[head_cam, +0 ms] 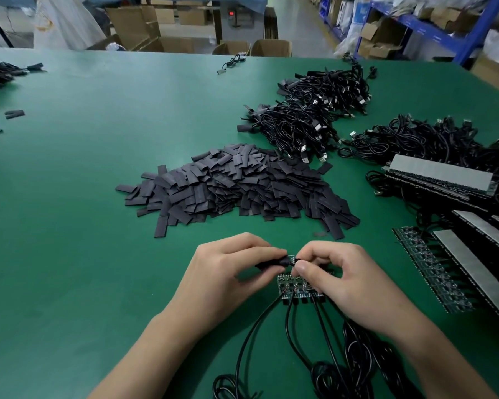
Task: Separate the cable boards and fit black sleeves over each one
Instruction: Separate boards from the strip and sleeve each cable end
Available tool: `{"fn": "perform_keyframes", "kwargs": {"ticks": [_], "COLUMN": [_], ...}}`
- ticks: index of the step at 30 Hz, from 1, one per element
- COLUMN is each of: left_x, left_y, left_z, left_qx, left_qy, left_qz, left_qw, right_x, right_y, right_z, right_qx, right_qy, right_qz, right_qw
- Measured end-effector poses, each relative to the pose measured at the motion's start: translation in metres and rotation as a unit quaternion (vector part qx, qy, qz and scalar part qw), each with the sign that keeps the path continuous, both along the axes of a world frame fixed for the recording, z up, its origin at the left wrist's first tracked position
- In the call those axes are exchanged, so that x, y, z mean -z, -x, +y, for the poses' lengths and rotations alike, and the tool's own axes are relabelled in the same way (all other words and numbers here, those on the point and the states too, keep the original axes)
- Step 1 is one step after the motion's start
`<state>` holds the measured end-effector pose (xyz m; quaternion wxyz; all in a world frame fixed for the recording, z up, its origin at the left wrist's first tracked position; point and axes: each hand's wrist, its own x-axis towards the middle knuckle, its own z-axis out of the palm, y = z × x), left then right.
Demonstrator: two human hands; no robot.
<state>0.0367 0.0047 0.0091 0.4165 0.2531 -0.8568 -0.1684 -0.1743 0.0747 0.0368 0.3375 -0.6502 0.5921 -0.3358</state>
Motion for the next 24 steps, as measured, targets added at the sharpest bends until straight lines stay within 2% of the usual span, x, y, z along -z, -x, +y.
{"fn": "perform_keyframes", "kwargs": {"ticks": [7,13,17,24], "left_x": [0.0018,-0.0042,-0.0051,-0.0018], "left_y": [0.001,0.0021,0.003,0.0069], "left_z": [0.0011,0.0036,0.0054,0.0071], "left_qx": [0.016,-0.086,-0.101,-0.098], "left_qy": [0.024,-0.067,-0.098,-0.049], "left_qz": [-0.009,0.089,0.115,0.093], "left_qw": [1.0,0.99,0.983,0.99], "right_x": [0.0038,0.002,0.0026,0.0047], "right_y": [-0.003,-0.0015,-0.0014,-0.0041], "right_z": [0.0006,-0.0025,-0.0031,-0.0019], "right_qx": [-0.006,0.016,0.005,0.037], "right_qy": [-0.012,-0.013,-0.023,-0.043], "right_qz": [0.008,-0.073,-0.096,-0.08], "right_qw": [1.0,0.997,0.995,0.995]}}
